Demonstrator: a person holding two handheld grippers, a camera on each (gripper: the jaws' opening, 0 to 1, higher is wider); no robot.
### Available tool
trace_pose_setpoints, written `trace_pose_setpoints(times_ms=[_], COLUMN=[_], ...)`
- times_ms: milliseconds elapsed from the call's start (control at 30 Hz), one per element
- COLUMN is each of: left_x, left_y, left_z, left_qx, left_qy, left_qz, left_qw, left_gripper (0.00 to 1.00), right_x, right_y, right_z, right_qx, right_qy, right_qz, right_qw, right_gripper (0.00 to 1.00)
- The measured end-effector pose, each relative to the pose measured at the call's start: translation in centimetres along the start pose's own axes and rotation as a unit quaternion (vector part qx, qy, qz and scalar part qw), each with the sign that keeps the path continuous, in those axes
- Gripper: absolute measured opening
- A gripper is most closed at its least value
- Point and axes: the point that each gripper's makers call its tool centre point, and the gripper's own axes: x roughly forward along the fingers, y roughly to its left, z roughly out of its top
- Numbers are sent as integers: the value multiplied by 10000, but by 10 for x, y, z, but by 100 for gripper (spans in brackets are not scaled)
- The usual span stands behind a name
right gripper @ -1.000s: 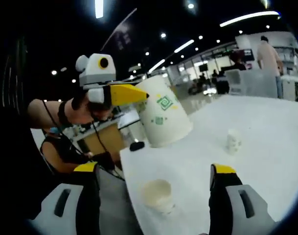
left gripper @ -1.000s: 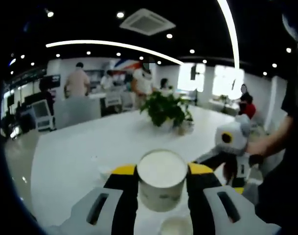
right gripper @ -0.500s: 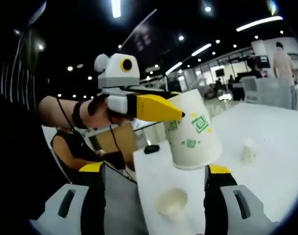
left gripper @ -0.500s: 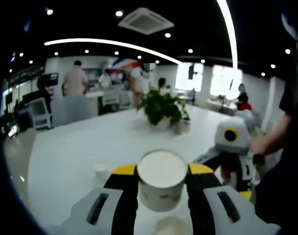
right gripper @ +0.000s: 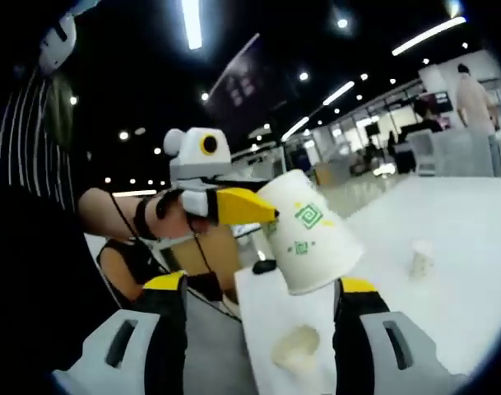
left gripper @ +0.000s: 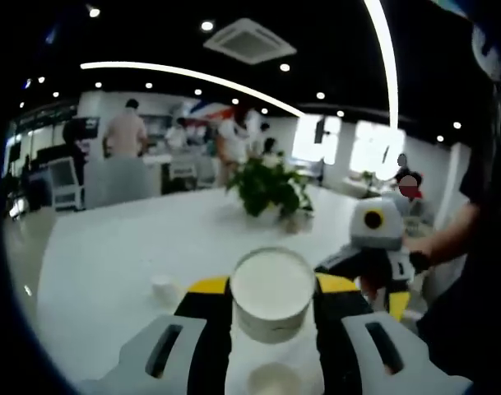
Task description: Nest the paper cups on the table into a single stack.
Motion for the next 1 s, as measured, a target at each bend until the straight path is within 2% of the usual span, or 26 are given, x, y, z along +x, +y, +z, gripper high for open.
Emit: trace_pose_setpoints(times_ms=[233, 467, 667, 900, 1000], left_x=[-4, -5, -5, -6, -5], left_y=[-5, -9, -12, -16, -20], left_z=[-9, -15, -12, -11, -10], left_qx=[6, 46, 31, 93, 114], left_qy=[58, 53, -51, -42, -60], left_qz=[-28, -59, -138, -214, -244], left_qw=[10000, 10000, 9999, 9997, 9996], left_gripper=[37, 37, 37, 37, 37], right_x=[-10, -17, -22, -29, -34], right_y=[-5, -6, -6, -4, -6], right_z=[13, 28, 36, 43, 48], right_qx=[145, 507, 886, 966, 1061], right_qy=[-207, -692, -1000, -1111, -1274], right_qz=[100, 219, 292, 370, 426], right_qw=[9996, 9961, 9906, 9884, 9852], right_gripper=[56, 50, 42, 34, 26])
